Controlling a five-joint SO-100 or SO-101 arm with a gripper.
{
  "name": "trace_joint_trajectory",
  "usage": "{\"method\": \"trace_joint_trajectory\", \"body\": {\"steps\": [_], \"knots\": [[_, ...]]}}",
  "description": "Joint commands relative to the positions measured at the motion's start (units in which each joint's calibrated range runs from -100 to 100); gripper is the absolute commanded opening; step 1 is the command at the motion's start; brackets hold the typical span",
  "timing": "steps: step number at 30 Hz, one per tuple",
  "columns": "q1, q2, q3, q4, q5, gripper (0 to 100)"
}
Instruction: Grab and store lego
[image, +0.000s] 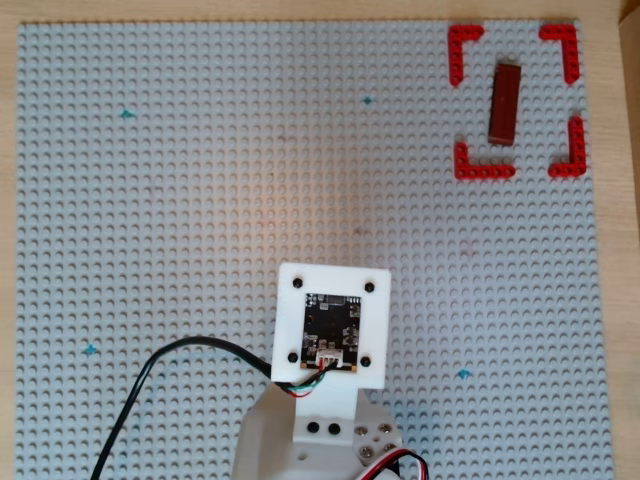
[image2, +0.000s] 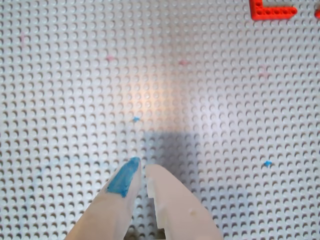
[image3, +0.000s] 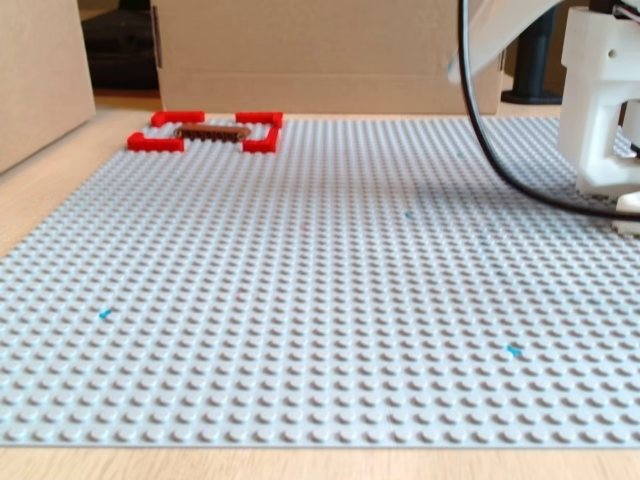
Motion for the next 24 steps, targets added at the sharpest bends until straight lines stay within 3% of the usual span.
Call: {"method": "trace_joint_trajectory", "body": {"steps": [1,7,18,24], "knots": [[-0.3,-0.2,-0.5,1.1,-0.2,1],[-0.3,-0.2,6.2,-4.6,0.3,1],[-0.5,-0.2,6.3,-4.8,0.5,1],[-6.5,-0.2,6.3,-4.8,0.1,1]]}}
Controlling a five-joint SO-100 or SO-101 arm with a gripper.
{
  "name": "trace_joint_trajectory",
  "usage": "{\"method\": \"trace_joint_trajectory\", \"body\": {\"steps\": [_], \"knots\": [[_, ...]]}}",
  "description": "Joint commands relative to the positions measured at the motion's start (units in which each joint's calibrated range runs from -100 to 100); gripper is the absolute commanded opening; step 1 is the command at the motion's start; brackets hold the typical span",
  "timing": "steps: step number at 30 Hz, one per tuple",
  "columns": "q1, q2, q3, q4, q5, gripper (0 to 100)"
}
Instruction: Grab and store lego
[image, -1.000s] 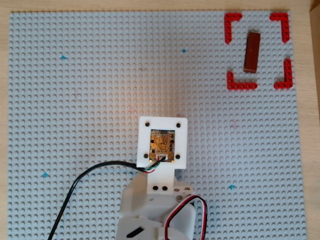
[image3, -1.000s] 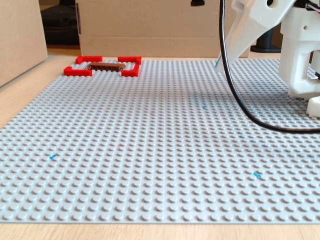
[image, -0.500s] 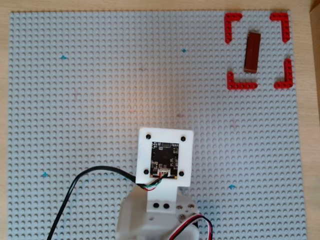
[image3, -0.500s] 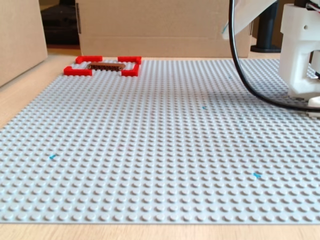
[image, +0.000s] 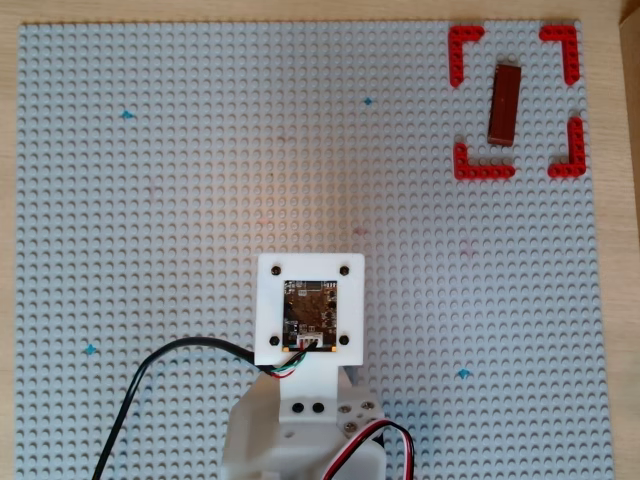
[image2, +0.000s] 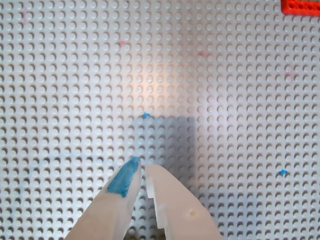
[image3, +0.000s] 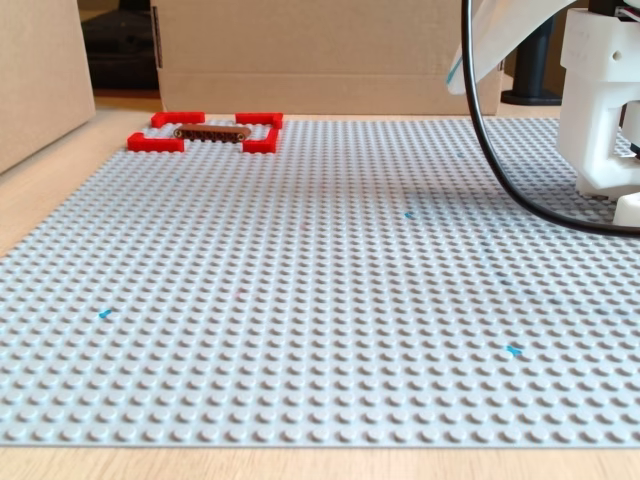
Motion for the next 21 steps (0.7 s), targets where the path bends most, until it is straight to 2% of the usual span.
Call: {"method": "trace_joint_trajectory", "body": {"steps": [1,9,21], "knots": [[-1.8,-0.2,0.3,-0.2,-0.1,1],[3.0,-0.2,0.4,-0.2,0.3,1],[3.2,-0.2,0.4,-0.2,0.3,1]]}}
